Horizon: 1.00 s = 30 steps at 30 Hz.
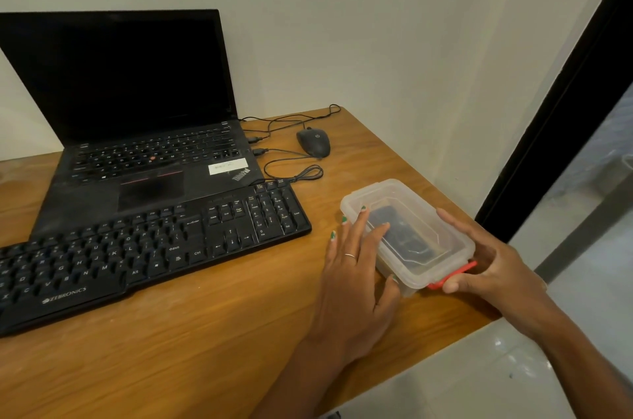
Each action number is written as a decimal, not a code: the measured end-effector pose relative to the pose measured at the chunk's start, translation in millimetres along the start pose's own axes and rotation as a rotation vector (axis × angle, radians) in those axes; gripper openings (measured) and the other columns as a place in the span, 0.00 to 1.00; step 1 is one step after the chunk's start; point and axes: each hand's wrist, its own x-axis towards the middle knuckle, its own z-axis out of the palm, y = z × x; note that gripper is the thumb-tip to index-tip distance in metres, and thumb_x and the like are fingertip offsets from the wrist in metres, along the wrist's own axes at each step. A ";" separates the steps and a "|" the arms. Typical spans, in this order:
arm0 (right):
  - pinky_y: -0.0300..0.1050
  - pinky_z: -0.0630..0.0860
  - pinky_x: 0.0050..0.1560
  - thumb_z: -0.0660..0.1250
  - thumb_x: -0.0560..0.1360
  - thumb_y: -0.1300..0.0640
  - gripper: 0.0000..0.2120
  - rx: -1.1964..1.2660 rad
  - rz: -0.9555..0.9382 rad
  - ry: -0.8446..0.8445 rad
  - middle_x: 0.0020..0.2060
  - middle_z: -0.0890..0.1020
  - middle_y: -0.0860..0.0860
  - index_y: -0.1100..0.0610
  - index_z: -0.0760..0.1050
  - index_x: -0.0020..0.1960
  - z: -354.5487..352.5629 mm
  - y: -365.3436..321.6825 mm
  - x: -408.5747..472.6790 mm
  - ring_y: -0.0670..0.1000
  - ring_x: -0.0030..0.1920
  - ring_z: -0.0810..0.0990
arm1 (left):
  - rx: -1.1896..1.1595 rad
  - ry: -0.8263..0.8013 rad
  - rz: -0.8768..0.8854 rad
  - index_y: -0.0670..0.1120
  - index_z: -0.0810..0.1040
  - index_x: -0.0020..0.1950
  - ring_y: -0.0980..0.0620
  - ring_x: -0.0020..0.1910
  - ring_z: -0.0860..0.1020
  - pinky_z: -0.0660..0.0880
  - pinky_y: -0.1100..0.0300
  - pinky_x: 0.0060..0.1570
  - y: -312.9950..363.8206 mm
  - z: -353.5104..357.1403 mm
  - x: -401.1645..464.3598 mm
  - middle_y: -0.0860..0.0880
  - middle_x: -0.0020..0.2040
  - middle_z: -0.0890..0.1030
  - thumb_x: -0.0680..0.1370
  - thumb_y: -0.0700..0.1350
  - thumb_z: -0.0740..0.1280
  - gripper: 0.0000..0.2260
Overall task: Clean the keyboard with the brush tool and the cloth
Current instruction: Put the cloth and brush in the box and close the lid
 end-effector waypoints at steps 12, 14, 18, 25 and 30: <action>0.49 0.68 0.65 0.60 0.57 0.22 0.37 -0.329 -0.037 0.133 0.69 0.59 0.30 0.23 0.53 0.64 18.9 -10.7 -12.0 0.39 0.69 0.61 | -0.193 0.011 -0.075 0.59 0.48 0.77 0.66 0.75 0.41 0.41 0.53 0.77 5.4 -2.2 -1.6 0.64 0.78 0.46 0.77 0.51 0.50 0.27; 0.49 0.54 0.70 0.54 0.64 0.24 0.34 -0.485 -0.147 0.164 0.71 0.51 0.29 0.26 0.48 0.68 28.8 -12.3 -13.3 0.36 0.73 0.49 | -0.304 0.031 -0.136 0.61 0.45 0.76 0.67 0.75 0.42 0.46 0.54 0.77 6.7 -3.2 1.9 0.64 0.77 0.43 0.78 0.53 0.49 0.27; 0.37 0.39 0.72 0.48 0.74 0.31 0.23 -0.647 -0.298 0.198 0.67 0.55 0.24 0.32 0.60 0.68 52.9 -14.2 -8.8 0.32 0.71 0.51 | -0.339 0.082 -0.273 0.59 0.47 0.78 0.65 0.74 0.47 0.50 0.63 0.72 5.7 -14.2 26.0 0.62 0.78 0.46 0.78 0.61 0.51 0.29; 0.46 0.54 0.72 0.50 0.76 0.36 0.25 -0.624 -0.402 0.443 0.58 0.77 0.41 0.48 0.78 0.59 68.0 -1.9 -2.0 0.38 0.62 0.68 | -0.278 -0.134 -0.523 0.46 0.77 0.45 0.43 0.49 0.78 0.72 0.56 0.48 -12.2 -48.8 104.3 0.40 0.50 0.80 0.82 0.58 0.54 0.20; 0.49 0.58 0.71 0.52 0.76 0.37 0.25 -0.624 -0.447 0.465 0.56 0.79 0.43 0.50 0.80 0.56 68.4 4.1 1.8 0.40 0.61 0.71 | -0.358 -0.221 -0.677 0.46 0.79 0.49 0.45 0.49 0.80 0.77 0.53 0.51 -21.4 -40.5 124.8 0.44 0.50 0.82 0.80 0.59 0.60 0.18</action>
